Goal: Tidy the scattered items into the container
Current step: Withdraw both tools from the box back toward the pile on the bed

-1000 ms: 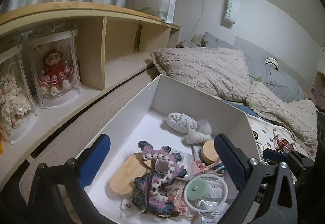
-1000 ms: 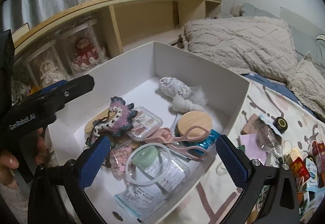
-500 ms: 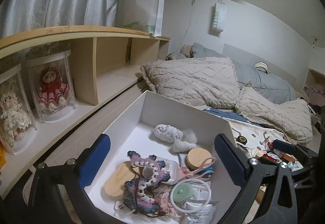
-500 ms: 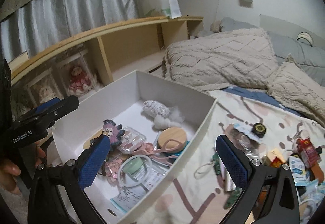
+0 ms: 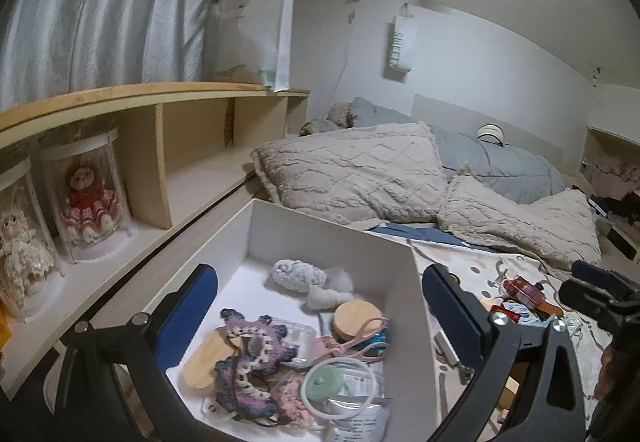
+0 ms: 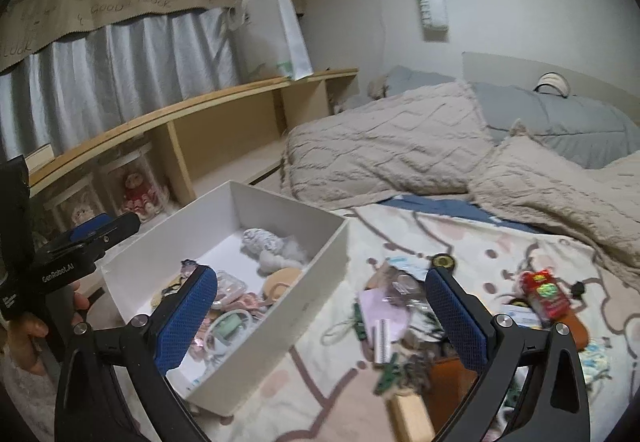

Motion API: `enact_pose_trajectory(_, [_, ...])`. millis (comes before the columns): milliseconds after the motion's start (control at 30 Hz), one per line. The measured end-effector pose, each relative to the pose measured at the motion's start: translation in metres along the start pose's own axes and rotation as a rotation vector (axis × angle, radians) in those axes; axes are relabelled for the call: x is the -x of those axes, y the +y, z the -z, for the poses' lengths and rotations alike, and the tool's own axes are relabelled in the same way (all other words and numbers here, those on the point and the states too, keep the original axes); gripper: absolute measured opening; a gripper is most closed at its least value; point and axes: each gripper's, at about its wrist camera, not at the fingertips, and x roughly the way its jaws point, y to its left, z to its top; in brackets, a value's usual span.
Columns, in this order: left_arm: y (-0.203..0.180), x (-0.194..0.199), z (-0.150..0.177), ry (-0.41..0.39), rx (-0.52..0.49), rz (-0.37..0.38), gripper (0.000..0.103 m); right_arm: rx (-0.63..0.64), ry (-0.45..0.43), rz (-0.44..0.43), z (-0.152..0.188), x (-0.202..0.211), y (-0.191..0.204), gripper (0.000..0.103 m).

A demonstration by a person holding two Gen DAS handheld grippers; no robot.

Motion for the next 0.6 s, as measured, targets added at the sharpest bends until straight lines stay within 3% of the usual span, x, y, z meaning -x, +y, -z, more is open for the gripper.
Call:
enact_pose_trajectory(233, [-0.031, -0.001, 0.004, 0.023, -0.043, 0.092, 0.103, -0.024, -0.024, 0.086, 0.01, 0.035, -0.037, 0.103])
enact_pose_trajectory(600, [-0.075, 0.004, 0.012, 0.014, -0.086, 0.175, 0.103, -0.078, -0.051, 0.223, 0.037, 0.092, -0.092, 0.103])
